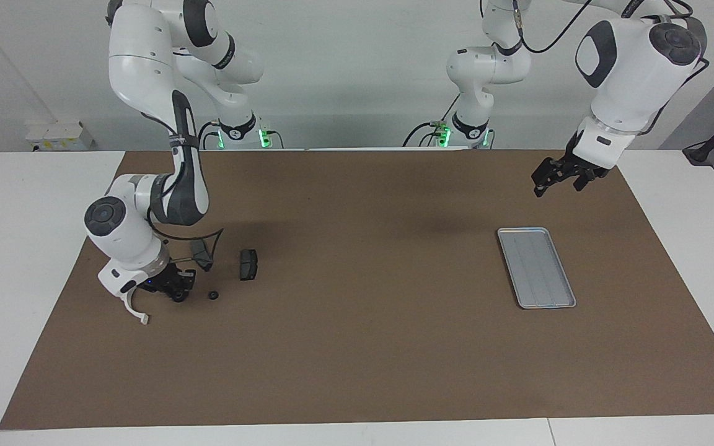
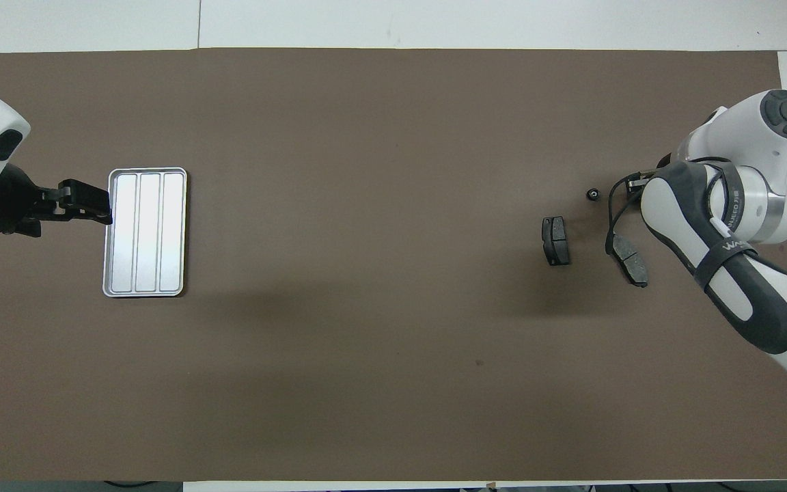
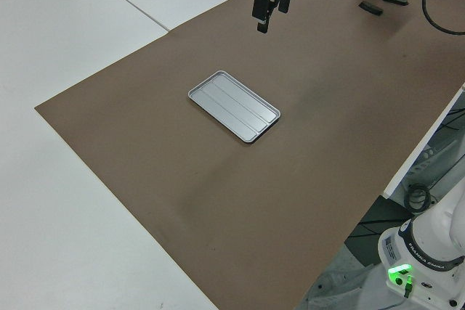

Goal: Pick bearing gear from pile to tray

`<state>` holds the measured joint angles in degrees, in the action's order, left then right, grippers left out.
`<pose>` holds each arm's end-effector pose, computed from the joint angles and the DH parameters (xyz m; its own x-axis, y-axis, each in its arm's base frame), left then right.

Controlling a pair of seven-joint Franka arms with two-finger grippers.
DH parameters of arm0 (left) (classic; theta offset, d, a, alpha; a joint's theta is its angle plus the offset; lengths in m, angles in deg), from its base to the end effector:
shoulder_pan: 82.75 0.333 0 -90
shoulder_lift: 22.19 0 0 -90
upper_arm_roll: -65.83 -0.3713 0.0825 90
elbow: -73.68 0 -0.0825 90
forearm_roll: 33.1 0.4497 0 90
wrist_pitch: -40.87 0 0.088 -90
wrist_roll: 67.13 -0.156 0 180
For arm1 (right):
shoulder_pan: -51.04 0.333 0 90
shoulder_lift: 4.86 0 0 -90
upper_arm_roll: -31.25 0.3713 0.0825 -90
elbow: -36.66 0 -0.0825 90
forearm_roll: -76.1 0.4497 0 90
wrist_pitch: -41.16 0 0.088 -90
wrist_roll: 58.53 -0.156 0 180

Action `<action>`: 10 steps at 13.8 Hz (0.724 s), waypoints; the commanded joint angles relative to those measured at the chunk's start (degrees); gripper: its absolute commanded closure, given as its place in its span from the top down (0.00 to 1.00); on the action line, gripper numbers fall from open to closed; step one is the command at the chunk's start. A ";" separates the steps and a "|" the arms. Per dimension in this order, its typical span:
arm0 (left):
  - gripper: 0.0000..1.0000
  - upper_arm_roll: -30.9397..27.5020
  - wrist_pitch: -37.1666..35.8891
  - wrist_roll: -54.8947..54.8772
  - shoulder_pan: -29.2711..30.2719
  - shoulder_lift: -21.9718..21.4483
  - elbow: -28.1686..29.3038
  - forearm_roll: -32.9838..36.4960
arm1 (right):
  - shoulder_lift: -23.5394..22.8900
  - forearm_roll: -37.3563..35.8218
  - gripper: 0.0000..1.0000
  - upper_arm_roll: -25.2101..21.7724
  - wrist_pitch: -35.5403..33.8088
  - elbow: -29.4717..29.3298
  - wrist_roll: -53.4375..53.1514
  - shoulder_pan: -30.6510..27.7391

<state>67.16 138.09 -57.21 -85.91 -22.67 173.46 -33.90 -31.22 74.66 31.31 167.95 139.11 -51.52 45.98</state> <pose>0.6167 -0.0505 0.5546 0.9946 0.0964 -0.0381 0.0968 -0.9953 0.0071 0.7205 -0.0649 0.2525 0.9980 0.0501 -0.0375 0.0506 -0.9986 0.0147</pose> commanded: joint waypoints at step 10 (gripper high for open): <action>1.00 -0.54 5.61 4.66 -1.48 -4.01 6.91 -0.78 | 3.59 0.12 0.19 1.08 -7.77 -8.56 -0.33 2.94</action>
<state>67.16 141.60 -54.34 -86.10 -24.20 177.30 -34.31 -28.91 74.66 32.20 163.62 133.69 -51.38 47.15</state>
